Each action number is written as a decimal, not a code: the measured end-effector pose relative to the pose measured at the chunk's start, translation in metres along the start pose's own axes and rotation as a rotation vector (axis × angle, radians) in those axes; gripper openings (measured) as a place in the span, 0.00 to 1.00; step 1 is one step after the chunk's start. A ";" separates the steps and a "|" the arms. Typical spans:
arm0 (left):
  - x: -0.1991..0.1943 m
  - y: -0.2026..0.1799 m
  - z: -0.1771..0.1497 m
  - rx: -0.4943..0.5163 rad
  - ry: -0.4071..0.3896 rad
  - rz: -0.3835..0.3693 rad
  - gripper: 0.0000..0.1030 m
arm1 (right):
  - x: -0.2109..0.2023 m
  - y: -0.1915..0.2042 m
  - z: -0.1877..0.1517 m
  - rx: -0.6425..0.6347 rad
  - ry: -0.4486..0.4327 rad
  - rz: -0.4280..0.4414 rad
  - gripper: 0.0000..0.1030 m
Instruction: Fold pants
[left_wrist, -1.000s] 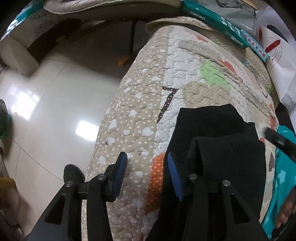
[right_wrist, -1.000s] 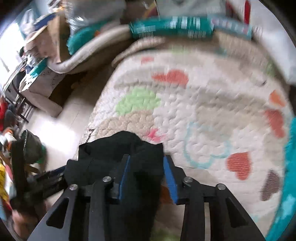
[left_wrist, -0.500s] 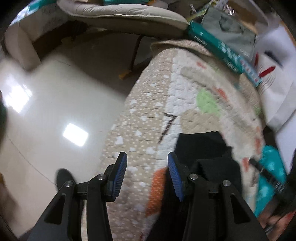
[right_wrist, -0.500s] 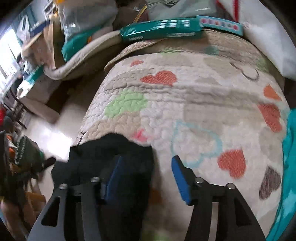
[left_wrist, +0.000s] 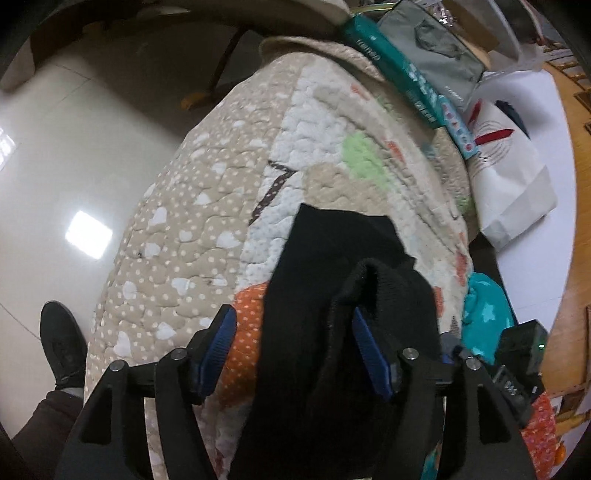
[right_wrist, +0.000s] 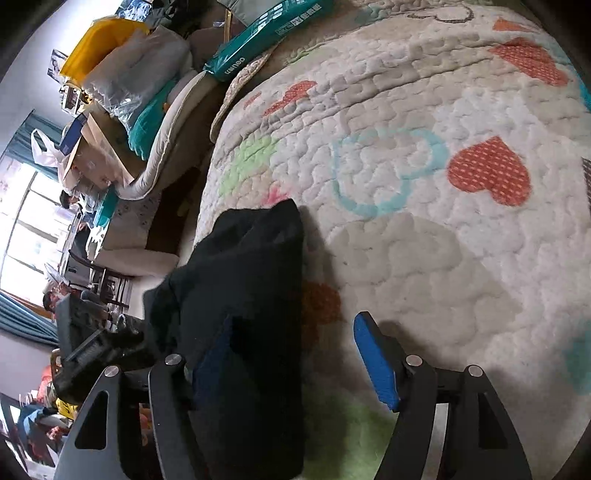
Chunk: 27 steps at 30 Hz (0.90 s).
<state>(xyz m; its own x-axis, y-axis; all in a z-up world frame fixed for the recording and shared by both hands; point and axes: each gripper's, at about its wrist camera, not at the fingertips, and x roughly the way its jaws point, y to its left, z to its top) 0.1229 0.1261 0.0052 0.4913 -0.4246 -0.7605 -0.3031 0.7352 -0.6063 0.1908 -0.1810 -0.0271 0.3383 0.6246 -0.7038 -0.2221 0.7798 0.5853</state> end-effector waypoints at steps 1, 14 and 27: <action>0.001 0.002 0.001 -0.009 0.005 -0.005 0.63 | 0.003 0.001 0.001 0.003 0.004 0.006 0.73; -0.022 -0.010 0.007 -0.009 -0.070 -0.214 0.65 | 0.024 0.005 -0.001 0.028 0.030 0.072 0.79; -0.017 -0.044 -0.009 0.213 -0.068 -0.018 0.72 | 0.023 0.006 -0.006 0.015 0.018 0.062 0.81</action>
<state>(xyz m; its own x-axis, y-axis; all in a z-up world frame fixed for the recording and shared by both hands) 0.1202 0.0963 0.0424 0.5508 -0.4077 -0.7283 -0.1183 0.8257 -0.5516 0.1914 -0.1617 -0.0418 0.3081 0.6722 -0.6732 -0.2284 0.7392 0.6336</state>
